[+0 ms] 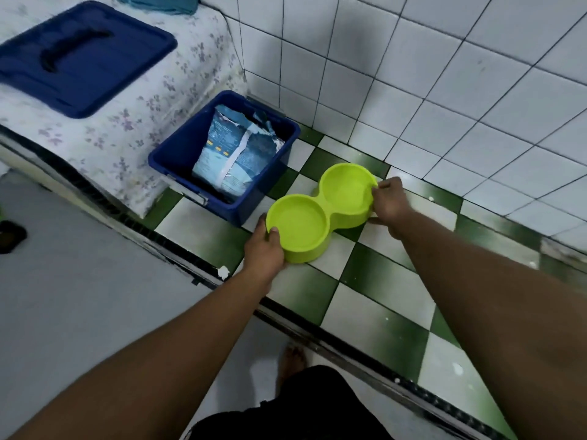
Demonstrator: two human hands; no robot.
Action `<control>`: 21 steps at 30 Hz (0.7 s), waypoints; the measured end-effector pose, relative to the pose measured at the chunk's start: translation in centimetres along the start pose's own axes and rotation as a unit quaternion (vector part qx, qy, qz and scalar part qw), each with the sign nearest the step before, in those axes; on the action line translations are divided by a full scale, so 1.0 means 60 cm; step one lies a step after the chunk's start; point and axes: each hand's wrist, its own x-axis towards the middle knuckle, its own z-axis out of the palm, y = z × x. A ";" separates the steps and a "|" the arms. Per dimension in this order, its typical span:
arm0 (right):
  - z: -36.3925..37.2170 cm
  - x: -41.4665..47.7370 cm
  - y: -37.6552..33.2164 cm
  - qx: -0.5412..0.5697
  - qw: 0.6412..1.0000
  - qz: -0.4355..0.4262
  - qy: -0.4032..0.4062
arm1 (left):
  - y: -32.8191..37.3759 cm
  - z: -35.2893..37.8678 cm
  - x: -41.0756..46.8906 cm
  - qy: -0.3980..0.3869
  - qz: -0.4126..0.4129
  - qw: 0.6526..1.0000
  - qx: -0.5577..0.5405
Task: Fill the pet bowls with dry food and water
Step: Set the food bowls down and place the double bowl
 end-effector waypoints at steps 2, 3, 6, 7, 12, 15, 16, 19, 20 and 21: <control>0.008 -0.032 0.015 0.029 1.000 -0.001 0.001 | -0.009 -0.029 -0.019 0.002 0.007 1.000 0.005; 0.013 -0.046 0.025 0.035 0.999 0.000 -0.004 | -0.016 -0.043 -0.027 0.004 0.010 1.000 0.007; 0.033 -0.096 0.053 0.031 0.999 -0.005 -0.005 | -0.033 -0.093 -0.056 0.011 0.024 0.999 0.026; 0.041 -0.113 0.060 0.024 1.000 -0.008 -0.006 | -0.038 -0.113 -0.065 0.014 0.028 0.999 0.030; 0.091 -0.196 0.073 0.021 0.999 -0.001 -0.044 | -0.056 -0.220 -0.105 0.023 0.061 0.995 0.071; 0.133 -0.254 0.075 0.023 0.998 0.000 -0.055 | -0.069 -0.291 -0.131 0.030 0.062 0.995 0.079; 0.149 -0.273 0.076 0.024 0.998 -0.005 -0.064 | -0.071 -0.316 -0.140 0.035 0.067 0.994 0.080; 0.200 -0.328 0.076 0.014 0.994 -0.013 -0.109 | -0.081 -0.397 -0.163 0.051 0.074 0.993 0.075; 0.219 -0.342 0.076 0.009 0.992 -0.015 -0.124 | -0.087 -0.425 -0.170 0.057 0.076 0.993 0.069; 0.238 -0.357 0.074 0.006 0.990 -0.016 -0.137 | -0.093 -0.453 -0.176 0.063 0.077 0.993 0.064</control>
